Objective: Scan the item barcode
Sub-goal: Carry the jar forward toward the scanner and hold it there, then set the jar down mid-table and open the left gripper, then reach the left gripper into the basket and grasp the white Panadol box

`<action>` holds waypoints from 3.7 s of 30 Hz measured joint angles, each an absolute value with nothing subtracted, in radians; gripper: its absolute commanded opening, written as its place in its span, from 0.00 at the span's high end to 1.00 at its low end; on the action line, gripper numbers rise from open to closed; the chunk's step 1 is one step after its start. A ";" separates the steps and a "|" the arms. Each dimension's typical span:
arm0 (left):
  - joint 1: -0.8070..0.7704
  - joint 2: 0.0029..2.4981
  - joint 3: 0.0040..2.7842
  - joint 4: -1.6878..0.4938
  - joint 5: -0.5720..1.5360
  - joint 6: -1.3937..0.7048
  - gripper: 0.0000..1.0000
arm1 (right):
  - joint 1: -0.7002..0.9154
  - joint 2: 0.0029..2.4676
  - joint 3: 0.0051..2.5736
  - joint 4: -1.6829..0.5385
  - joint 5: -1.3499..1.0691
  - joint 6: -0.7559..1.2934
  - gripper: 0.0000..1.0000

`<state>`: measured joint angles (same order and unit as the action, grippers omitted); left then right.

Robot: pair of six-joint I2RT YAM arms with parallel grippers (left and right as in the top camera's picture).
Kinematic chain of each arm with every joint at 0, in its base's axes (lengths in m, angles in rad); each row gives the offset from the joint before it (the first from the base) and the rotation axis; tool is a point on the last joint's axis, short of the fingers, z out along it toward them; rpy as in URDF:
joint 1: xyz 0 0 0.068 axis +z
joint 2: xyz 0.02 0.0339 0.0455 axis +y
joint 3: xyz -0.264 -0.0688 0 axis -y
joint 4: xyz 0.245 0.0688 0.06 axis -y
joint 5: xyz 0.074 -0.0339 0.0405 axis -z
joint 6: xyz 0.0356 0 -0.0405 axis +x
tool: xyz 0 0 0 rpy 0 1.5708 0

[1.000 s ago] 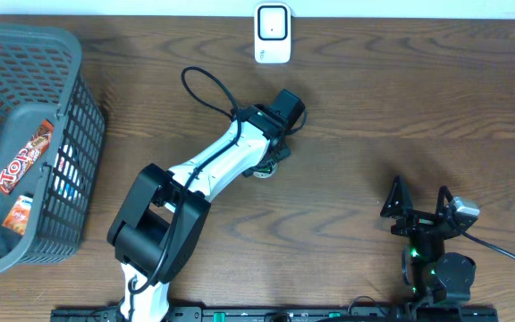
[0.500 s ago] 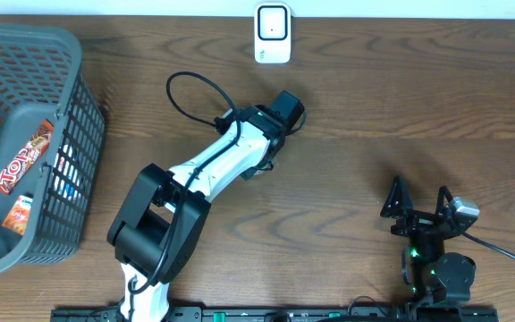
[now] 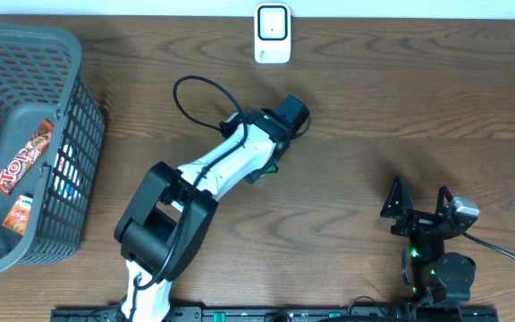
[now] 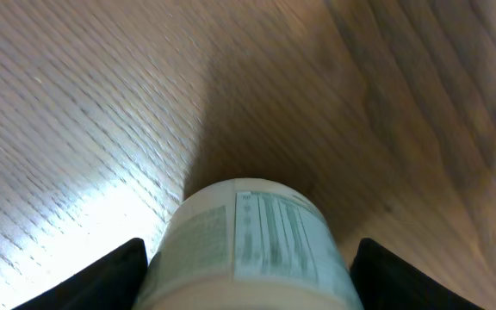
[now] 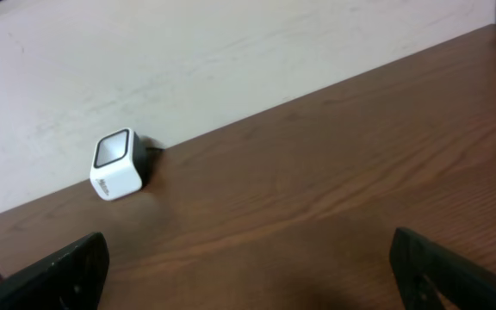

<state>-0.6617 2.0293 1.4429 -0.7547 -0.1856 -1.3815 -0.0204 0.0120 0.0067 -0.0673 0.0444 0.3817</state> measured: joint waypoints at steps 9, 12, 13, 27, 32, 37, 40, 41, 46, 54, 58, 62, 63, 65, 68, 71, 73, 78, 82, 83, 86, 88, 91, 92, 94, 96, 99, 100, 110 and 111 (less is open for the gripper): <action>-0.658 2.029 1.444 -0.762 -0.173 -1.232 0.01 | -0.020 0.012 0.007 -0.067 0.044 0.382 0.01; -0.626 2.027 1.456 -0.817 -0.167 -1.163 0.01 | -0.020 0.012 0.007 -0.067 0.044 0.382 0.01; -0.613 2.023 1.465 -0.840 -0.165 -1.135 0.01 | -0.020 0.012 0.007 -0.067 0.044 0.382 0.01; -0.397 1.269 1.747 -0.994 -0.221 -0.591 0.00 | -0.020 0.012 0.007 -0.067 0.044 0.381 0.01; -0.005 1.085 1.762 -1.099 -0.273 -0.569 0.00 | -0.020 0.012 0.007 -0.067 0.044 0.382 0.01; 0.410 1.088 1.743 -1.209 -0.251 -0.628 0.02 | -0.020 0.012 0.007 -0.067 0.044 0.382 0.01; 0.537 1.143 1.720 -1.219 -0.209 -0.648 0.02 | -0.020 0.012 0.007 -0.067 0.044 0.382 0.01; 0.579 1.182 1.713 -1.219 -0.196 -0.655 0.02 | -0.020 0.012 0.007 -0.067 0.044 0.382 0.01; 0.637 1.387 1.704 -1.200 -0.162 -0.582 0.01 | -0.020 0.012 0.007 -0.067 0.044 0.382 0.01; 0.639 1.729 1.700 -1.199 -0.129 -0.363 0.01 | -0.020 0.012 0.007 -0.067 0.044 0.382 0.01; 0.639 1.850 1.695 -1.174 -0.025 -0.206 0.02 | -0.020 0.012 0.007 -0.067 0.044 0.382 0.01; 0.638 1.918 1.694 -1.164 0.075 -0.069 0.02 | -0.020 0.012 0.007 -0.067 0.044 0.382 0.01; 0.638 1.926 1.694 -1.161 0.093 -0.041 0.02 | -0.020 0.012 0.007 -0.067 0.044 0.382 0.01; 0.638 1.934 1.694 -1.156 0.117 0.018 0.02 | -0.020 0.012 0.007 -0.067 0.044 0.382 0.01; 0.638 1.934 1.690 -1.133 0.133 0.071 0.02 | -0.020 0.012 0.007 -0.067 0.044 0.382 0.01; 0.638 1.935 1.644 -1.085 0.141 0.114 0.02 | -0.020 0.012 0.007 -0.067 0.044 0.382 0.01; 0.638 1.935 1.599 -1.047 0.145 0.132 0.02 | -0.020 0.012 0.007 -0.067 0.044 0.382 0.01; 0.638 1.940 1.479 -0.950 0.151 0.155 0.02 | -0.020 0.012 0.007 -0.067 0.044 0.382 0.01; 0.638 1.941 1.419 -0.884 0.159 0.159 0.02 | -0.020 0.012 0.007 -0.067 0.044 0.382 0.01; 0.638 1.941 1.407 -0.870 0.160 0.158 0.02 | -0.020 0.012 0.007 -0.067 0.044 0.382 0.01; 0.638 1.941 1.365 -0.826 0.160 0.159 0.02 | -0.020 0.012 0.007 -0.067 0.044 0.382 0.01; 0.638 1.941 1.349 -0.809 0.158 0.158 0.02 | -0.020 0.012 0.007 -0.067 0.044 0.382 0.01; 0.638 1.938 1.340 -0.783 0.156 0.158 0.02 | -0.020 0.012 0.007 -0.067 0.044 0.382 0.01; 0.638 1.937 1.336 -0.775 0.155 0.159 0.02 | -0.020 0.012 0.007 -0.067 0.044 0.382 0.01; 0.638 1.932 1.328 -0.761 0.154 0.158 0.02 | -0.020 0.012 0.007 -0.067 0.044 0.382 0.01; 0.638 1.927 1.319 -0.748 0.153 0.159 0.02 | -0.020 0.012 0.007 -0.067 0.044 0.382 0.01; 0.636 1.919 1.305 -0.732 0.152 0.159 0.14 | -0.020 0.012 0.007 -0.067 0.044 0.382 0.01; 0.635 1.917 1.303 -0.730 0.149 0.160 0.20 | -0.020 0.012 0.007 -0.067 0.044 0.382 0.01; 0.637 1.917 1.299 -0.723 0.145 0.162 0.45 | -0.020 0.012 0.007 -0.067 0.044 0.382 0.01; 0.637 1.917 1.299 -0.723 0.145 0.162 0.45 | -0.020 0.012 0.007 -0.067 0.044 0.382 0.01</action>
<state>0.6369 1.9167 1.2991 -0.7235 0.1452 0.1616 -0.0204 0.0116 0.0067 -0.0673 0.0444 0.3817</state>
